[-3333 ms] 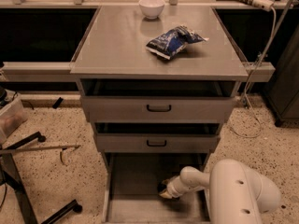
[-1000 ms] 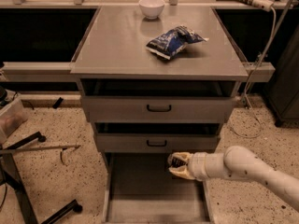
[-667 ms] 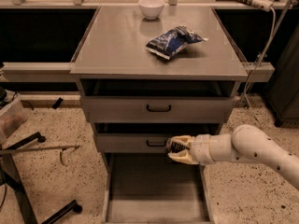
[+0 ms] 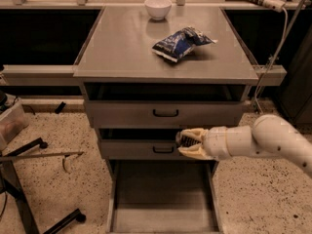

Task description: Pick rxbar chocolate from bottom drawer and place on counter

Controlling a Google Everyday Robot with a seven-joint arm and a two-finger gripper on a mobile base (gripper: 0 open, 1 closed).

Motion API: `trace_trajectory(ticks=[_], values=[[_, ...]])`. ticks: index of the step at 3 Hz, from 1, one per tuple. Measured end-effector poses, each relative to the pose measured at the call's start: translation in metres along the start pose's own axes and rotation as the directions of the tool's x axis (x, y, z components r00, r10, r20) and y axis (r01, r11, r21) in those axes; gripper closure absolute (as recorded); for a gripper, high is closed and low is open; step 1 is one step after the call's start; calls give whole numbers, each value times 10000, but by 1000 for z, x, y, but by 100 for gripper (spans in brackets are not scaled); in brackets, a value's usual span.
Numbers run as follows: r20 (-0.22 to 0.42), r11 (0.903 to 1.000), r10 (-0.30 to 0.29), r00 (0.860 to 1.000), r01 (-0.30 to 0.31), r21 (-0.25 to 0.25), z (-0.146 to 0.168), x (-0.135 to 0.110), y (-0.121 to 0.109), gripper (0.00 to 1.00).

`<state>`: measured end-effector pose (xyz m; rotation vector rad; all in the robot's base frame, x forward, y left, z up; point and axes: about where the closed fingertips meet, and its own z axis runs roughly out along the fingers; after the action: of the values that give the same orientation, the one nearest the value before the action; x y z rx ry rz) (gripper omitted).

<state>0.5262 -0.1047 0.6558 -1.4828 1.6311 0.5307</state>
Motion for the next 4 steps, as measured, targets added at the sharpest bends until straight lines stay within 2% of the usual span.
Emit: trace_trajectory(ticks=[1, 2, 3, 4], values=[[775, 9968, -794, 9938, 793, 40, -58, -85, -34, 100], [1256, 9904, -1321, 9833, 1360, -236, -104, -156, -61, 100], [1660, 9744, -2245, 9602, 2229, 288, -148, -215, -88, 100], [1659, 9744, -2246, 9602, 2230, 288, -148, -215, -88, 100]])
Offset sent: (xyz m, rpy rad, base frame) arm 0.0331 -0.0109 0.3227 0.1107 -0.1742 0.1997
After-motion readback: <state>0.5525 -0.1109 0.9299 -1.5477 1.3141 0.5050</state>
